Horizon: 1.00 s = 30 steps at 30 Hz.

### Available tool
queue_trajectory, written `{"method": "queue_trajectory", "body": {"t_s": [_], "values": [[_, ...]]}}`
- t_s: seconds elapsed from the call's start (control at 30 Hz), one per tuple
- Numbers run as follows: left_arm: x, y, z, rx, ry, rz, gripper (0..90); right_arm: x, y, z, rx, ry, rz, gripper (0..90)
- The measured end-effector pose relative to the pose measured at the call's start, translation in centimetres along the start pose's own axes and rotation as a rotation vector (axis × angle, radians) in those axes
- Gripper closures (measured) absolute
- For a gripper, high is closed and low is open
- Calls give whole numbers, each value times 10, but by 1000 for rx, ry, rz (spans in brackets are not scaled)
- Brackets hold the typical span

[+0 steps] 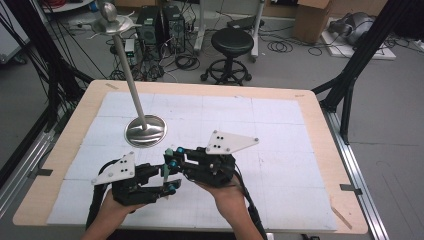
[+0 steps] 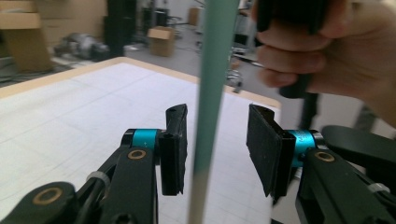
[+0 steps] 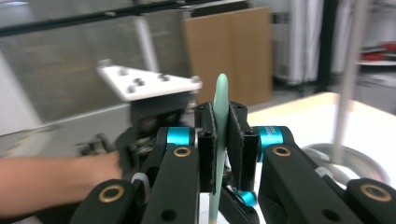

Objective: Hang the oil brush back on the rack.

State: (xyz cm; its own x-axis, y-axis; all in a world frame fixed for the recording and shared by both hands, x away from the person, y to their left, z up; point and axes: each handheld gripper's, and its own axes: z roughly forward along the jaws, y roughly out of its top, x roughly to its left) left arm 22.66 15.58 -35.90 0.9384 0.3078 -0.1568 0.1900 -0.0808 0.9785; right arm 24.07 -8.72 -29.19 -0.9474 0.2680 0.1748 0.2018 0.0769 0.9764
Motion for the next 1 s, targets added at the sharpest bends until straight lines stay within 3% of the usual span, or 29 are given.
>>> {"method": "queue_trajectory", "body": {"t_s": [0.2, 0.33, 0.43, 0.57, 0.63, 0.67, 0.73, 0.8, 0.9, 1.0], "values": [[4, 1, -6, 9, -119, -5, 613, -11, -3, -2, -18, 166, -19, 830], [6, 1, -6, 38, -195, -43, 666, -17, -6, -4, -27, 271, -14, 830], [6, 1, -6, 45, -223, -46, 721, -19, -6, -4, -20, 312, -30, 830], [5, 0, -5, 56, -222, -29, 799, -19, -6, -3, -6, 328, -39, 830], [5, -1, -5, 53, -204, -10, 835, -20, -7, -3, -6, 311, -29, 816], [5, 0, -5, 65, -185, -15, 839, -20, -7, -3, -11, 293, -28, 760], [7, -1, -5, 80, -142, -16, 839, -21, -10, -5, -50, 248, 0, 512], [8, -1, -6, 75, -113, -21, 840, -23, -12, -13, -98, 209, 33, 430], [10, -3, -9, 78, -62, -20, 839, -23, -17, -31, -139, 120, 29, 310], [15, -6, -12, 72, -6, -23, 839, -23, -28, -55, -146, -15, 7, 250]]}}
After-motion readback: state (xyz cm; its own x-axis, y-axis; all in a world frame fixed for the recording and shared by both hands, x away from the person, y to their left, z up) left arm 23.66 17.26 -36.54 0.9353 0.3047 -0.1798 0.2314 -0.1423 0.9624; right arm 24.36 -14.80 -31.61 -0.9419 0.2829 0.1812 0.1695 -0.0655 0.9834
